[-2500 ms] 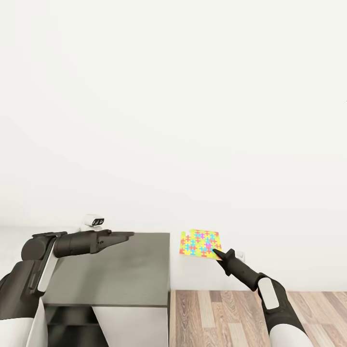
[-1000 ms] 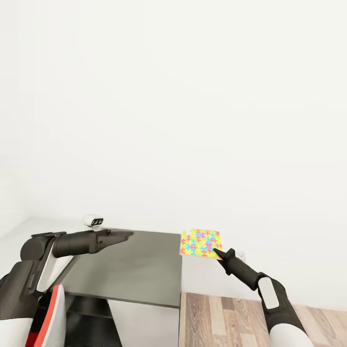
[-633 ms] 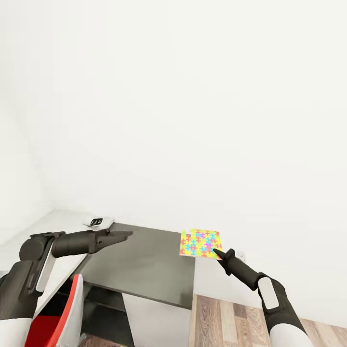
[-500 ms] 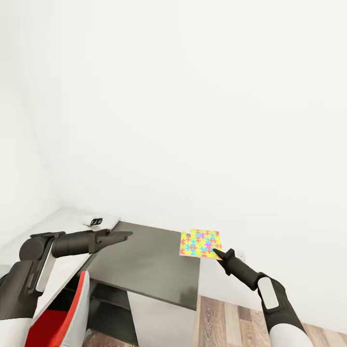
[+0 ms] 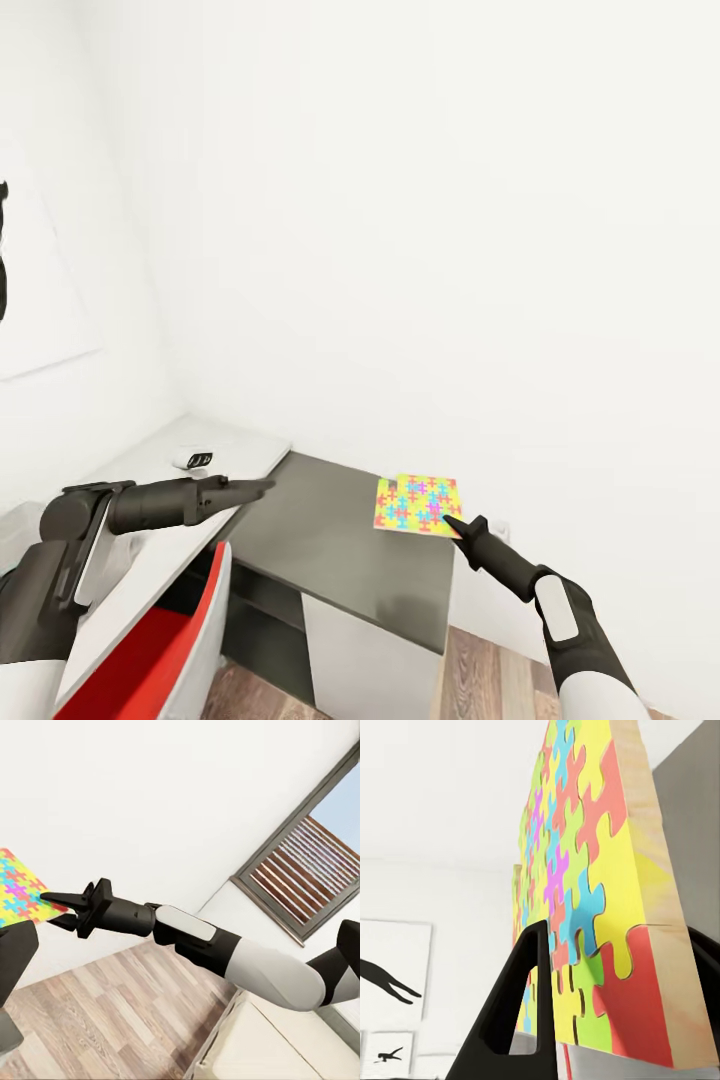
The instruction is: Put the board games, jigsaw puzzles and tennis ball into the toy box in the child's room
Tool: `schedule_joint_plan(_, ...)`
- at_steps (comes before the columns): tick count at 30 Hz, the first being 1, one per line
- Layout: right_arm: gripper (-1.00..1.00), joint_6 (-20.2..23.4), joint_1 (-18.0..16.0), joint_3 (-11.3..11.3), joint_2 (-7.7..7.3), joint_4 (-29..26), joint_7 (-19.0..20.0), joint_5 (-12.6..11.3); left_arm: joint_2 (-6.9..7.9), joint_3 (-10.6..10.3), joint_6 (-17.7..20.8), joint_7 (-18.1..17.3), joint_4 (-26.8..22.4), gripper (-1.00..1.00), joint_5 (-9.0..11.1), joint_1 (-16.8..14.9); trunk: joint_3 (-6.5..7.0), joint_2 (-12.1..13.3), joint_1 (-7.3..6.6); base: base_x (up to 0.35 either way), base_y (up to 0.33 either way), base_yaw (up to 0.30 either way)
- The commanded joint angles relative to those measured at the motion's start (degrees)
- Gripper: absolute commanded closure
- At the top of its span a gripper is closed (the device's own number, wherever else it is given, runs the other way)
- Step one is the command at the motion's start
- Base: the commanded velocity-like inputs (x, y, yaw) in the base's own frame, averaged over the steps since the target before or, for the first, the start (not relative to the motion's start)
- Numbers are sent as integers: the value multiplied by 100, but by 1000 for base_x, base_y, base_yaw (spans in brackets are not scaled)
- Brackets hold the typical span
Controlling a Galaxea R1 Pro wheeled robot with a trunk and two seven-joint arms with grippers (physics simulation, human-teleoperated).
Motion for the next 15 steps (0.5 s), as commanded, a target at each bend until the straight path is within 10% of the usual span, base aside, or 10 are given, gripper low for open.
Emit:
schedule_joint_plan(1,100,21,-7,-28,6,-3,19,0,1,-2,61,-23,1,-100,-4,-5,-12,-12,4,0,0,290)
schedule_joint_plan(15,100,-7,-7,-28,5,-3,24,-1,12,15,61,-23,1,-100,-12,-5,-12,-12,4,0,0,290)
